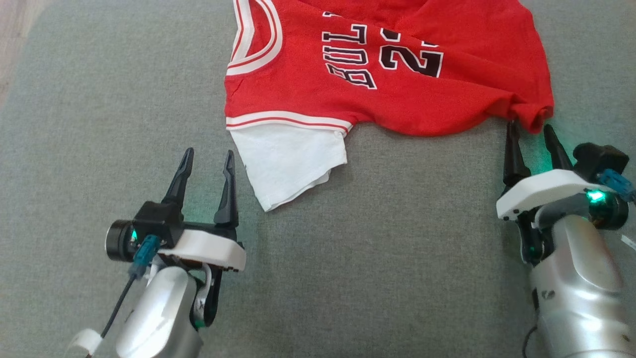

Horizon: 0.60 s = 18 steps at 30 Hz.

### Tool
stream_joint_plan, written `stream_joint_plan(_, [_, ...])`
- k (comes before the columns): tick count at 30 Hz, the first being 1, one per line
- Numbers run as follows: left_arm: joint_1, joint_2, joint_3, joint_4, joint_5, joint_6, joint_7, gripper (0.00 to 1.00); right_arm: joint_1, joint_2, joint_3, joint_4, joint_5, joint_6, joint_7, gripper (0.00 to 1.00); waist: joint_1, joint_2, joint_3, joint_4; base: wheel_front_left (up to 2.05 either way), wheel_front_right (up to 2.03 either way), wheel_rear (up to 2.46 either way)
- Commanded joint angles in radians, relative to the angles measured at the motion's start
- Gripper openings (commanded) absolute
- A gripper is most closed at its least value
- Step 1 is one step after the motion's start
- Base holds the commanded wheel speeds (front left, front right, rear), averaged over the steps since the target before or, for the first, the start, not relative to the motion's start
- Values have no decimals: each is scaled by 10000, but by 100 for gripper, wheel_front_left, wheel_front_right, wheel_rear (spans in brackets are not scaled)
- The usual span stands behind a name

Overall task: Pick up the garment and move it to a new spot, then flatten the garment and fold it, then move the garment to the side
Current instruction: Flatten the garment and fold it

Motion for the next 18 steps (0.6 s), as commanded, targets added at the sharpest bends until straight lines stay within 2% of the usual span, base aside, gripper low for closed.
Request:
stream_joint_plan(1, [-424, 170, 293, -334, 2, 71, 25, 100, -390, -16, 247, -84, 40, -9, -201, 100, -1, -1, 30, -3, 0, 0, 0])
stream_joint_plan(2, [-458, 191, 300, -329, -11, 67, 46, 100, -464, -16, 243, 60, 43, -9, -252, 95, -1, -1, 46, 0, 0, 0, 0])
stream_joint_plan(4, [-534, 242, 325, -338, -27, 78, 85, 100, -597, -16, 222, 327, 50, -9, -348, 23, -1, -1, 74, 14, 0, 0, 0])
stream_joint_plan(5, [-569, 268, 342, -355, -29, 94, 88, 100, -657, -16, 218, 442, 61, -9, -399, 0, -1, -1, 83, 19, 0, 0, 0])
stream_joint_plan(12, [-445, 448, 488, -413, -99, 225, 0, 100, -770, -16, 337, 865, 413, -9, -802, 0, -1, -1, -137, -240, 0, 0, 0])
stream_joint_plan(18, [-225, 456, 469, -349, -184, 272, -44, 100, -313, -16, 370, 460, 593, -9, -956, 0, -1, -1, -598, -710, 0, 0, 0])
